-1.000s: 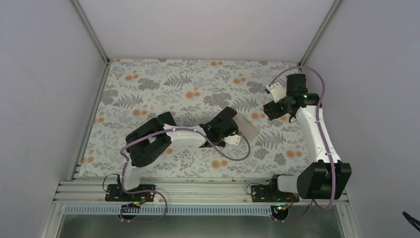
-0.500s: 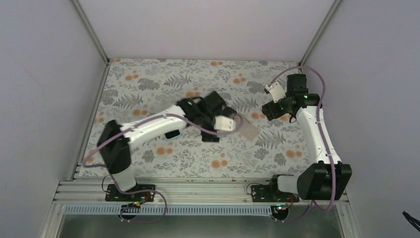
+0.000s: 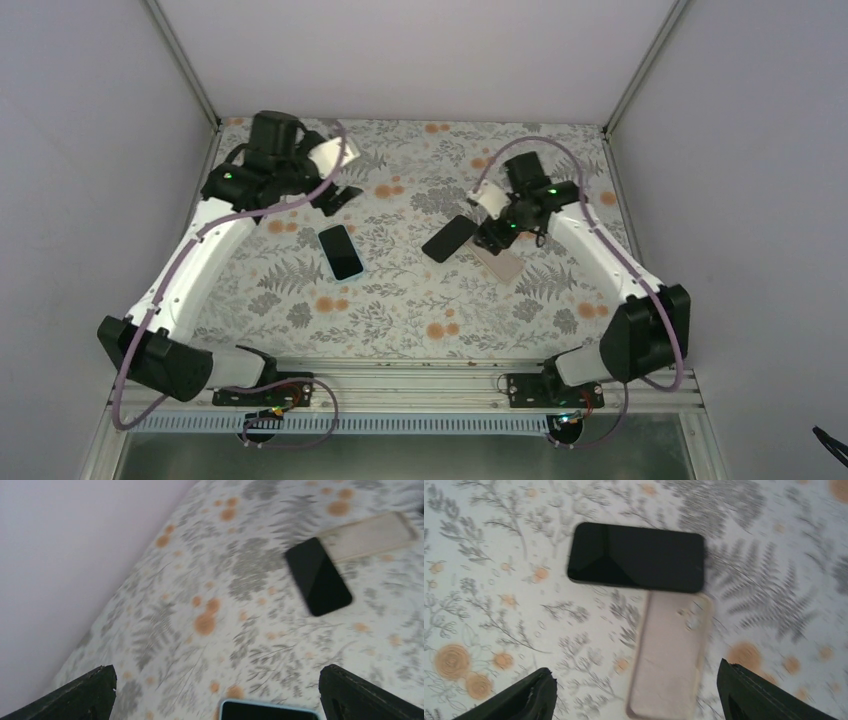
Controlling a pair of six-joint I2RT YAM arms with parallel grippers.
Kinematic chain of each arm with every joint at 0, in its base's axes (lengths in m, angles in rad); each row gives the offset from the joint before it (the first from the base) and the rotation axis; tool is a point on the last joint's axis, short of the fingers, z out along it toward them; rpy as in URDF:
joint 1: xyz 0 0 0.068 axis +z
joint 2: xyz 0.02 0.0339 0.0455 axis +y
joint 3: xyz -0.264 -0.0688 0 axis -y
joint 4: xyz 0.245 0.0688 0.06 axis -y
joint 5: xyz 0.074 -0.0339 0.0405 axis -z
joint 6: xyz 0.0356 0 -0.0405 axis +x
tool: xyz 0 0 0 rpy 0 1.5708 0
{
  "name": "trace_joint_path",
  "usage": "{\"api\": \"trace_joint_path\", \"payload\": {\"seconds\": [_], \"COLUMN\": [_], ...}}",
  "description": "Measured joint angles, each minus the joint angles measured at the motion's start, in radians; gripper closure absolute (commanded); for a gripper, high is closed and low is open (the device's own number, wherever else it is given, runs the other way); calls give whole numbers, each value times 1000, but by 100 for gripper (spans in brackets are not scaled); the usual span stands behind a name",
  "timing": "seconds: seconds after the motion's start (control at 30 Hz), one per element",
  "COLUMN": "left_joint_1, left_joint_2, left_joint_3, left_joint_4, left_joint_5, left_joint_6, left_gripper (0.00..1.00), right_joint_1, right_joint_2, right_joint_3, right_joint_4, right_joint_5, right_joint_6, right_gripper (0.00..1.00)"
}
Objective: Take the phone out of the phone case
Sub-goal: Adjust the phone at the center of the board.
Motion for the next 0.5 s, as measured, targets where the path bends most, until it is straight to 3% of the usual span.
{"api": "trace_joint_path", "payload": {"seconds": [0.07, 0.2, 0.33, 0.5], "left_joint_1": [93, 284, 448, 533], "left_joint_2": [-20, -27, -36, -72], "left_joint_3": [-32, -84, -148, -203], "left_joint_4": [25, 72, 95, 103], "left_joint_5": [5, 30, 72, 122], "left_joint_6": [-26, -71, -95, -97], "left_gripper": [0, 0, 0, 0], "right_joint_1": [61, 143, 143, 143], "right_joint_2": [41, 196, 334, 403], "right_joint_3": [3, 44, 68, 69], "right_joint_4": [21, 41, 51, 50], "right_joint_5": [0, 15, 19, 16], "right_joint_6": [11, 50, 74, 85], "right_gripper": [32, 94, 96, 96]}}
